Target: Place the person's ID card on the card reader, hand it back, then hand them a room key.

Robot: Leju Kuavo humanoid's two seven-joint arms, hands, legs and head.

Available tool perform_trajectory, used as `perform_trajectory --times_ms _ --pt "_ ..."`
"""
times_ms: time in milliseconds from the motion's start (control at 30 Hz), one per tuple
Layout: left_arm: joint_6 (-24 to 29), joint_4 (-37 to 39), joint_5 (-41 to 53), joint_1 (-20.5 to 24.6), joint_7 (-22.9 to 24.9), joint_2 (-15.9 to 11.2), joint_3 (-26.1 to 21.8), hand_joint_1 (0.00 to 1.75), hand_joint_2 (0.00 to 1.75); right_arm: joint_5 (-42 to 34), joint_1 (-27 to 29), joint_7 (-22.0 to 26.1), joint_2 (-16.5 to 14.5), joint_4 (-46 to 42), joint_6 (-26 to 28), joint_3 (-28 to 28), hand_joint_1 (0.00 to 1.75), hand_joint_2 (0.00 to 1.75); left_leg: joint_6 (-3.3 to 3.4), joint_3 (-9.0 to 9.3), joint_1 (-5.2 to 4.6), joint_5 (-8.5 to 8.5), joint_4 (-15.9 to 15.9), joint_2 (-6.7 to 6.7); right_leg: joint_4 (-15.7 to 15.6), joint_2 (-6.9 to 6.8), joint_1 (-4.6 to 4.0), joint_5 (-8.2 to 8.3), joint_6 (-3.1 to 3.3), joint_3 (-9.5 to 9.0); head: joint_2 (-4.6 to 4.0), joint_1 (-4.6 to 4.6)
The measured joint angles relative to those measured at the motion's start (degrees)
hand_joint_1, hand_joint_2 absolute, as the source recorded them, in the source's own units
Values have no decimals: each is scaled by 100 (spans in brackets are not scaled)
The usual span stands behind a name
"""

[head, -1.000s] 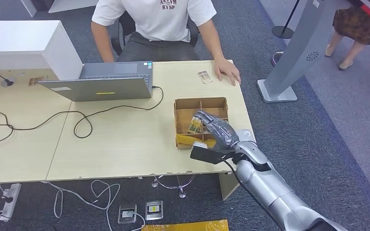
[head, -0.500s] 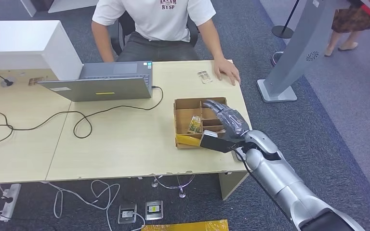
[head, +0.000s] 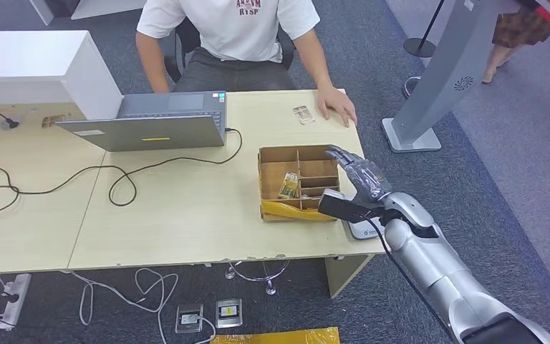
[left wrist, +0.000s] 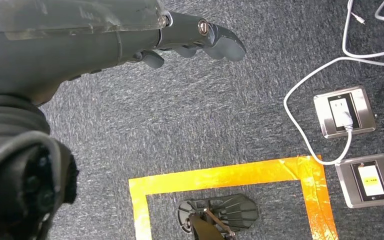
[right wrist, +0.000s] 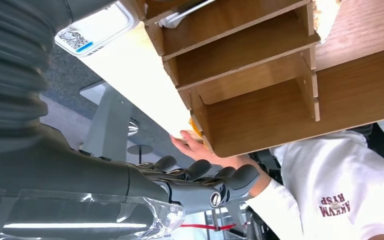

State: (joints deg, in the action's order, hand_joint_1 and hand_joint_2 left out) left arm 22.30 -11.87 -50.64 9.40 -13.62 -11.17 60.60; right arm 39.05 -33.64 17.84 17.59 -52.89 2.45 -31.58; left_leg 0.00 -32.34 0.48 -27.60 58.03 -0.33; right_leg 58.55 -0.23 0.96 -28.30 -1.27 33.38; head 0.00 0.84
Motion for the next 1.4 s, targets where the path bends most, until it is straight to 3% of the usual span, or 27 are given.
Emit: perform_trajectory --times_ms 967,1100,1400 --pt "-15 0 73 74 18 3 148 0 0 187 92 195 -178 5 -213 -104 0 175 0 -5 0 0 0 0 1 -4 0 0 0 0 0 2" --pt "-16 0 56 66 17 3 148 0 0 189 91 195 -200 9 -229 -107 170 175 0 -5 0 0 0 -1 0 -4 0 0 0 0 0 1" --pt "-18 0 35 57 20 3 148 0 0 180 90 195 -212 13 -293 -111 175 175 0 -4 0 0 0 -1 0 -5 0 0 0 0 0 1"
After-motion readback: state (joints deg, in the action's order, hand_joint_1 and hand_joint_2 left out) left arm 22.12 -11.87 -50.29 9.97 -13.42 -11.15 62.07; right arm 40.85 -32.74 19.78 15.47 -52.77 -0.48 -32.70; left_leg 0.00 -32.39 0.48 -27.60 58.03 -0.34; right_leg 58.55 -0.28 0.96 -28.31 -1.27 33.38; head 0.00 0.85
